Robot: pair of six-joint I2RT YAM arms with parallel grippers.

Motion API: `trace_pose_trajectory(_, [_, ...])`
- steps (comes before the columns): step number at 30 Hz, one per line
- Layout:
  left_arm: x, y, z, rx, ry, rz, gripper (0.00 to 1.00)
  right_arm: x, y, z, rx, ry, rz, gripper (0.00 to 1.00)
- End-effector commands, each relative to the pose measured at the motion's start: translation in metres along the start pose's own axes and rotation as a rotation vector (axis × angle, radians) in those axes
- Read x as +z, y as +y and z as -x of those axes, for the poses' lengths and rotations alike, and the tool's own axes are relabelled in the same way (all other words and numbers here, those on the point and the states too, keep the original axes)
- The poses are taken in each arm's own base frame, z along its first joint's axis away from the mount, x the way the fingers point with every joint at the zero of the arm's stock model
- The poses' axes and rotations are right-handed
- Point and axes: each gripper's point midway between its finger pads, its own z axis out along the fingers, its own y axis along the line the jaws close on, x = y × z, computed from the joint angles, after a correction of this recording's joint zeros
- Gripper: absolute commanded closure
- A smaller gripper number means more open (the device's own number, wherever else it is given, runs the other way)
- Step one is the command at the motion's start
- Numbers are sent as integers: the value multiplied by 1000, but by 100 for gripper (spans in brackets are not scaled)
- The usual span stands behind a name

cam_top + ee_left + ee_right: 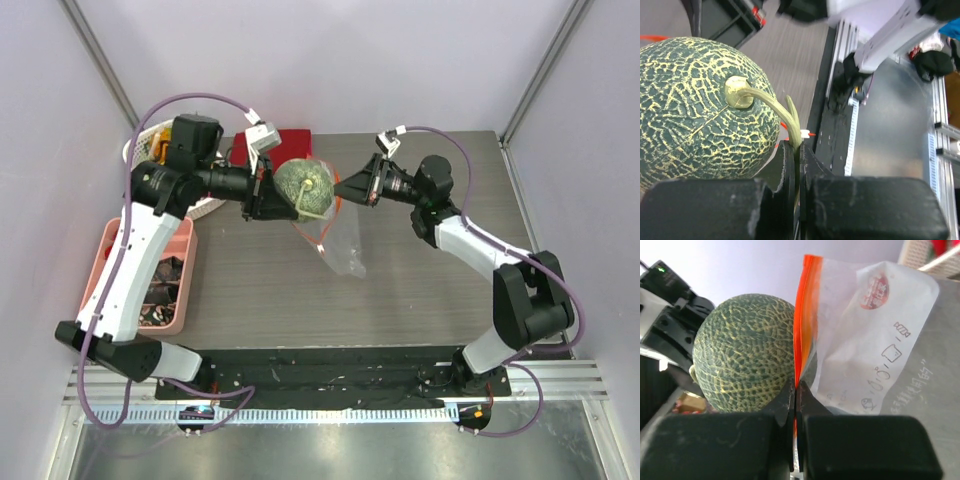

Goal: Place the food in the zip-top bag and seal the zipper
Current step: Place the fake fruit in the zipper food storage bag.

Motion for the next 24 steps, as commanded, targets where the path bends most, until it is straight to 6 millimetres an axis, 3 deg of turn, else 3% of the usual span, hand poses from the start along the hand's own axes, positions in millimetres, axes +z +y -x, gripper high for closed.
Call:
trace_pose_trajectory(1, [-13,-22,60,119,-211,-7,100,-2,67,11,126,-21,295,99])
trace_pose_trajectory(3, [-14,-24,66,89,-234,-8,100,-1,66,14,152,-41,309,99])
trace_pose_trajectory(9, [-9,-21,70,43,-229,-38,100,1,4,10,443,-109,320,99])
trace_pose_trajectory(10, [-6,-20,70,36,-224,-48,100,-3,4,9,440,-117,358,99])
trace_pose_trajectory(11, [-5,-20,70,28,-221,-55,100,-1,-14,7,487,-123,341,99])
trace_pose_trajectory(16, [10,-25,68,21,-200,-111,100,4,-42,-6,485,-98,256,99])
trace_pose_trajectory(19, [21,-34,72,22,-198,-164,100,6,-55,-8,467,-105,187,99])
trace_pose_trajectory(24, [43,-36,81,-85,-246,-280,100,10,-53,-9,413,-88,131,99])
